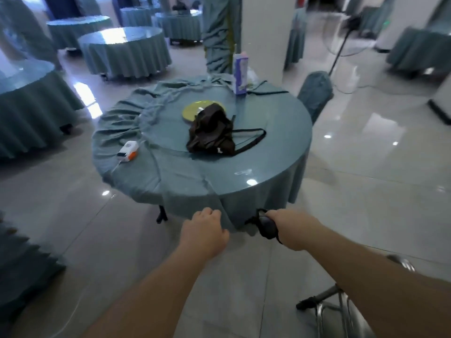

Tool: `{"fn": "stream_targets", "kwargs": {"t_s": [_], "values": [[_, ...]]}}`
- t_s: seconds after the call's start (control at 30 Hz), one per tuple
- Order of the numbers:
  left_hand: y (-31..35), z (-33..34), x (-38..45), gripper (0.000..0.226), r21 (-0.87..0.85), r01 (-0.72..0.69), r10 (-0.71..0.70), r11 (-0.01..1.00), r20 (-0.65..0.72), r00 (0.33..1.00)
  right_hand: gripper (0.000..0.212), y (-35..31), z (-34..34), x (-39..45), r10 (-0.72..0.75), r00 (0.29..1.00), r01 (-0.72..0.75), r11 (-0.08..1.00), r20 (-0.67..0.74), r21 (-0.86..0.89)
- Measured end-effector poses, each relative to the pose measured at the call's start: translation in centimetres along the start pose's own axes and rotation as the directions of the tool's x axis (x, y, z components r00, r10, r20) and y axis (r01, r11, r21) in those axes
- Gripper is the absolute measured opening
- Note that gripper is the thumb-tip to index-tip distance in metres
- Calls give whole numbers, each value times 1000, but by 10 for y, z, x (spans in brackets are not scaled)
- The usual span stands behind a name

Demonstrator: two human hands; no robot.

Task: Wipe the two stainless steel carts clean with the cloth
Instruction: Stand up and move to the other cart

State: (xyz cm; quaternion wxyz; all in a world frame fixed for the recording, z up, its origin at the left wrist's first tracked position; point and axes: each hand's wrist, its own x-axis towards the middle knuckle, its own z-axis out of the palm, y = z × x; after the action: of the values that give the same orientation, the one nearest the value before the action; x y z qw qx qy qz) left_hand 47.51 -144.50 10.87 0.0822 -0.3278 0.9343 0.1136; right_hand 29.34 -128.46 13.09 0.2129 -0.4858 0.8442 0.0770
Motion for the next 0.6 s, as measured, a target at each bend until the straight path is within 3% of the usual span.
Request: {"fn": "stream_targets", "kwargs": {"t_s": [0.33,0.6], "values": [[111,-10,165,47,58,-308,301,950,102,948,30,143,-16,46,315,948,-319,928,55,194],[239,-33,292,48,62,-362,354,930,112,928,39,302,-55,93,425,903,-422,853,60,308]]}}
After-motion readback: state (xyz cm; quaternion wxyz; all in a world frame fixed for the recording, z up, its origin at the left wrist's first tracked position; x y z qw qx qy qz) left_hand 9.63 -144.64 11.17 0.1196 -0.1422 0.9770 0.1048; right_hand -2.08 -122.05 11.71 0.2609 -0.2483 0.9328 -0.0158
